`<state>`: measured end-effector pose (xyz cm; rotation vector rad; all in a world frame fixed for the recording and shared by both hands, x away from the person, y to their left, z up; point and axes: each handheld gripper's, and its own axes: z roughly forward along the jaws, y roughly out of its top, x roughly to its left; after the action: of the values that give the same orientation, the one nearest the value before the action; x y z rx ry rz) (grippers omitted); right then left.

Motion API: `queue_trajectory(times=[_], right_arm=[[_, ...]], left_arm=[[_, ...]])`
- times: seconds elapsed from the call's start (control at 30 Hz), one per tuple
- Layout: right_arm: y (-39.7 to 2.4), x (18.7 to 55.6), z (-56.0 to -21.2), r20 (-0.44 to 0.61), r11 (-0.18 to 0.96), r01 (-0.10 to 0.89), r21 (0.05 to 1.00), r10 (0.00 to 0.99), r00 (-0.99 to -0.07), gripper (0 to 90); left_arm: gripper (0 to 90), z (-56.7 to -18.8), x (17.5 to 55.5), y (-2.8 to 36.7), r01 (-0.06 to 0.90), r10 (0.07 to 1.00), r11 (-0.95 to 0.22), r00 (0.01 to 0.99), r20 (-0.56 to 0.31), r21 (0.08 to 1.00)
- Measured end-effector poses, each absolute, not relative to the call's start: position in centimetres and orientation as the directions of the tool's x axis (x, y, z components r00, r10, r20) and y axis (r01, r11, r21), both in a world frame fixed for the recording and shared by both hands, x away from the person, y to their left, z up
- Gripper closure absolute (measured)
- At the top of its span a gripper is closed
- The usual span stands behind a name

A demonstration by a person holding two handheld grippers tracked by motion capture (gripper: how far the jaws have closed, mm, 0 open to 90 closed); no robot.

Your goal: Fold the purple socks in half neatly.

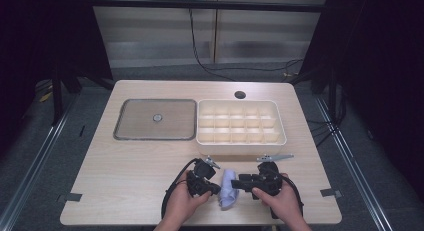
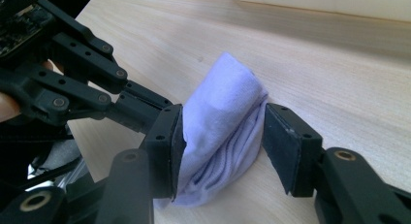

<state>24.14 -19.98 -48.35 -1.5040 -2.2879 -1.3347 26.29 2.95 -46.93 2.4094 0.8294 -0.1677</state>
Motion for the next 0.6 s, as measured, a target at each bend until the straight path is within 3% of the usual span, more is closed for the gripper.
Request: queue_trajectory(times=[0.6], right_arm=[[-19.6, 24.6, -49.6, 0.581, 0.093, 0.859, 0.503, 0.699, -0.416, 51.1]], left_arm=[[86.6, -47.2, 26.4, 2.5, 0.591, 0.520, -0.639, 0.803, -0.290, 0.491]])
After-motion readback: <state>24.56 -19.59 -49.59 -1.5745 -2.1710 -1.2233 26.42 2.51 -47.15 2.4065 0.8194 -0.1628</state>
